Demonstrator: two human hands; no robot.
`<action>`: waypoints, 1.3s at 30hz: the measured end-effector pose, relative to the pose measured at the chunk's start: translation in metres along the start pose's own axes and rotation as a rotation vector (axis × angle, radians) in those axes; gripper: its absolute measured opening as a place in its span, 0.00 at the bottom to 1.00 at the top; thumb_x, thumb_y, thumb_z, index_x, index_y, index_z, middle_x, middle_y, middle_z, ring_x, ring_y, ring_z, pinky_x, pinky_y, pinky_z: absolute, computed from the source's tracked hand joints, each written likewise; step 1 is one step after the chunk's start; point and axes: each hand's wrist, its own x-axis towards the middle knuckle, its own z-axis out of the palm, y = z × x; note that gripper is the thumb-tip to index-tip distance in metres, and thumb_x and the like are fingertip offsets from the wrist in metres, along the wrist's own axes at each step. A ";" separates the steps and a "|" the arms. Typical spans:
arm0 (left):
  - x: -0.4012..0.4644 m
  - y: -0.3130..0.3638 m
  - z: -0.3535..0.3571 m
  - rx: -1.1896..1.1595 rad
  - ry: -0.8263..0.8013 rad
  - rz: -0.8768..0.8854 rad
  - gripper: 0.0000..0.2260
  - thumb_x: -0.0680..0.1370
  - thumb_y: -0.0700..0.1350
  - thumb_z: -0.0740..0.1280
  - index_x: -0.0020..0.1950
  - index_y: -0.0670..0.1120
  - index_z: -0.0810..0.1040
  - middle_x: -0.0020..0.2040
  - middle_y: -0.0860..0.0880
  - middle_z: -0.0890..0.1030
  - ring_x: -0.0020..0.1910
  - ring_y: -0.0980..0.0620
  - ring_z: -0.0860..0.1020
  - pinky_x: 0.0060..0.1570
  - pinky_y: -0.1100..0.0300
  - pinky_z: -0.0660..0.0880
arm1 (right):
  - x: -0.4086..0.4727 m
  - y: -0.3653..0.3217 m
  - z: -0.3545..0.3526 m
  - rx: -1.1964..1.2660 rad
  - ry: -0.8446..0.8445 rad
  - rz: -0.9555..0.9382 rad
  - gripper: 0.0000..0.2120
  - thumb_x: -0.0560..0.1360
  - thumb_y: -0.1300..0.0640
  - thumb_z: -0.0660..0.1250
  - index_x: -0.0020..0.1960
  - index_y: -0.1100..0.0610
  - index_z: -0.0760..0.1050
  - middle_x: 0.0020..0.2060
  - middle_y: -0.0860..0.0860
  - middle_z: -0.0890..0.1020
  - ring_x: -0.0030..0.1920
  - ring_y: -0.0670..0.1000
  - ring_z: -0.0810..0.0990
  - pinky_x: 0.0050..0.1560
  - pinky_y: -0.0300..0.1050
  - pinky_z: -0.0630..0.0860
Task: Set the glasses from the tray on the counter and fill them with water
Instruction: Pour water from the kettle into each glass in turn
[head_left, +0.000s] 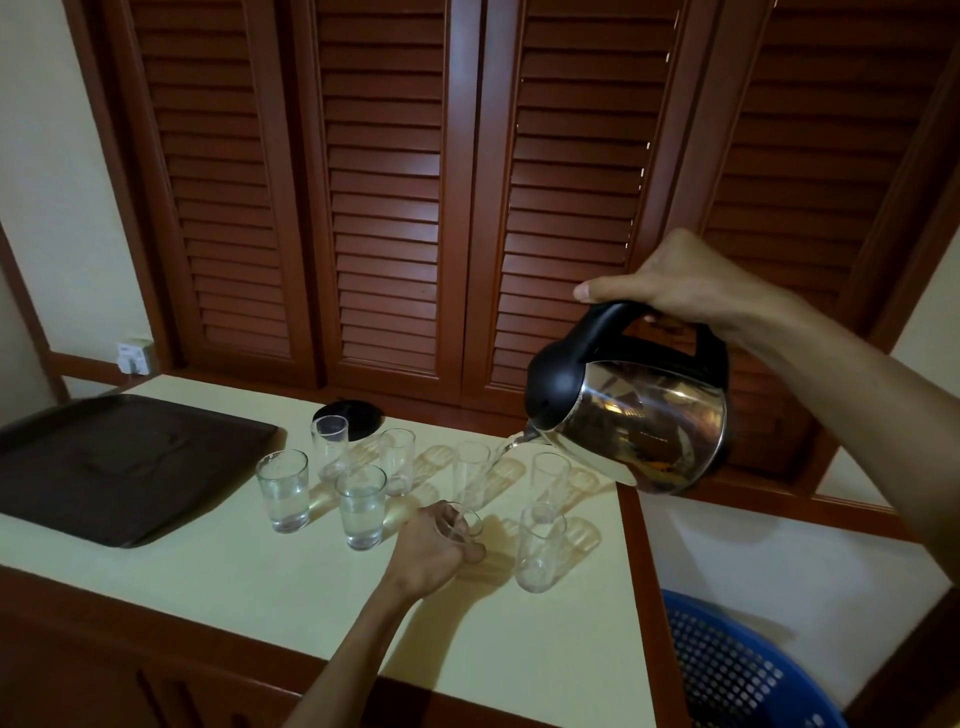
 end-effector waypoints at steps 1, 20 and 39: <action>0.000 0.000 0.000 0.001 0.003 -0.002 0.11 0.65 0.35 0.76 0.39 0.45 0.77 0.33 0.54 0.78 0.30 0.58 0.74 0.30 0.69 0.71 | 0.000 -0.001 0.000 0.000 0.002 0.001 0.28 0.67 0.40 0.78 0.17 0.54 0.74 0.16 0.45 0.71 0.17 0.41 0.66 0.31 0.43 0.65; -0.003 0.045 -0.011 -0.094 0.015 0.084 0.10 0.66 0.33 0.75 0.40 0.44 0.77 0.32 0.53 0.78 0.29 0.58 0.75 0.32 0.66 0.72 | -0.010 0.002 0.019 0.077 0.048 0.005 0.23 0.67 0.40 0.78 0.29 0.59 0.78 0.16 0.46 0.71 0.18 0.43 0.67 0.28 0.40 0.65; -0.010 0.136 -0.050 -0.332 -0.039 0.177 0.12 0.68 0.44 0.79 0.46 0.40 0.84 0.41 0.46 0.85 0.44 0.47 0.83 0.47 0.51 0.79 | -0.055 0.039 0.020 0.824 0.250 0.186 0.15 0.70 0.45 0.78 0.39 0.56 0.82 0.23 0.49 0.72 0.20 0.46 0.67 0.20 0.37 0.62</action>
